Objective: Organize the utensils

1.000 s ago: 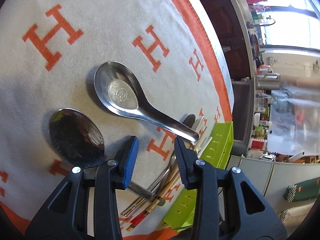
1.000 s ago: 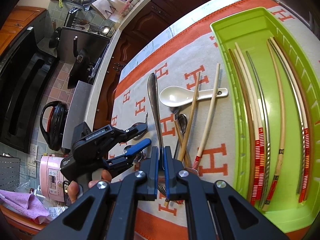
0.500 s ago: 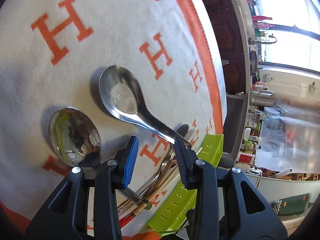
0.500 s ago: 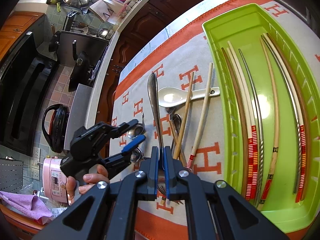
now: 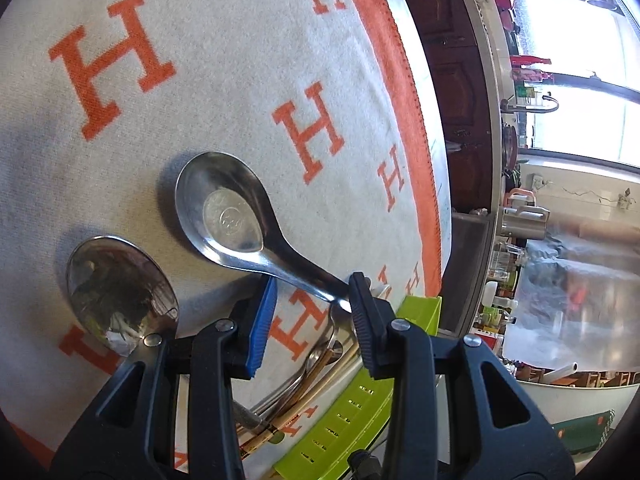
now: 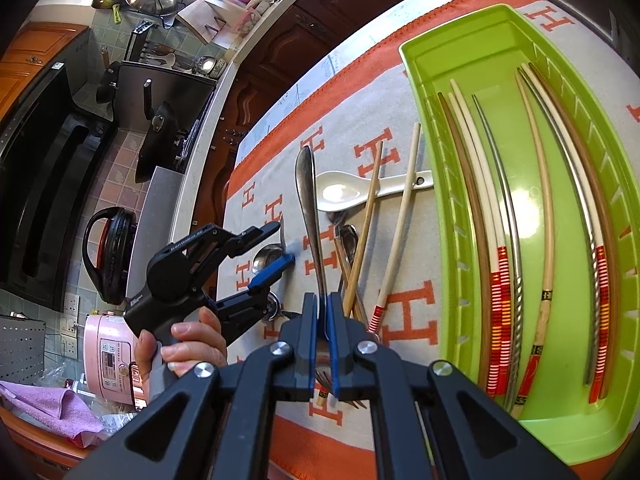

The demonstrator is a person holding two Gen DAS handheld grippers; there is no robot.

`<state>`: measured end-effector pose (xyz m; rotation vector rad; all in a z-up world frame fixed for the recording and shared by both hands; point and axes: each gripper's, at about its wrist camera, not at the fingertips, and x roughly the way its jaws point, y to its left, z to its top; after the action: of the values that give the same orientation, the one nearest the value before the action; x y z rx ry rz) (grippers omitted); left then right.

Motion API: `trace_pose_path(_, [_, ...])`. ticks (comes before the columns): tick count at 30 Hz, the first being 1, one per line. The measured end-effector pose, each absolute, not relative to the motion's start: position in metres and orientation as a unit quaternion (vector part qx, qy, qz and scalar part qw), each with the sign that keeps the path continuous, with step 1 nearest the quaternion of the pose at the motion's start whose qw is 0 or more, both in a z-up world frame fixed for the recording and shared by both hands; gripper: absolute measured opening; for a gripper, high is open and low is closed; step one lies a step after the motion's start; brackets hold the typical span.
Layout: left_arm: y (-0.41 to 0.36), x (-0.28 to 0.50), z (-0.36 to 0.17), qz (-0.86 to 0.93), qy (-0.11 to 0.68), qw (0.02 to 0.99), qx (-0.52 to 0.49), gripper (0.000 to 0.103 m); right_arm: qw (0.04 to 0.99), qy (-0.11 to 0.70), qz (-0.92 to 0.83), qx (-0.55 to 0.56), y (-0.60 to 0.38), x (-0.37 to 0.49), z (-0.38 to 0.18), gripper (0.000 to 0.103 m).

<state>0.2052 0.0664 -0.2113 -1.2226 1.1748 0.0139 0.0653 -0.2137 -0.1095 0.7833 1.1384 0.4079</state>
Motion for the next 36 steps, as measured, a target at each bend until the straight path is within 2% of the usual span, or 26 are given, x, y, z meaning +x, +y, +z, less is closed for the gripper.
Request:
trace_pose_path(1, [0.065, 0.206, -0.21, 0.01, 0.52, 0.665, -0.535, 0.022, 0.752, 0.521, 0.187, 0.357, -0.212, 0.065, -0.109, 0.005])
trace_pose_path(2, [0.069, 0.203, -0.21, 0.011, 0.521, 0.668, -0.531, 0.011, 0.753, 0.521, 0.187, 0.355, -0.211, 0.064, -0.109, 0.005])
trace_pose_path(3, [0.067, 0.203, -0.208, 0.013, 0.523, 0.67, -0.526, 0.005, 0.754, 0.521, 0.187, 0.353, -0.211, 0.064, -0.108, 0.005])
trace_pose_path(5, [0.066, 0.204, -0.202, 0.019, 0.53, 0.684, -0.501, 0.0, 0.754, 0.522, 0.186, 0.353, -0.21, 0.063, -0.109, 0.005])
trace_pose_path(15, [0.057, 0.202, -0.15, -0.033, 0.529, 0.759, -0.378, 0.0, 0.757, 0.518, 0.186, 0.353, -0.208, 0.058, -0.108, 0.005])
trace_pose_path(26, [0.041, 0.159, -0.111, -0.132, 0.541, 0.773, -0.304, 0.0, 0.775, 0.496, 0.168, 0.352, -0.228, 0.04, -0.092, 0.005])
trace_pose_path(36, [0.003, 0.124, -0.089, -0.149, 0.548, 0.805, -0.172, 0.0, 0.79, 0.494, 0.087, 0.353, -0.282, 0.031, -0.088, 0.005])
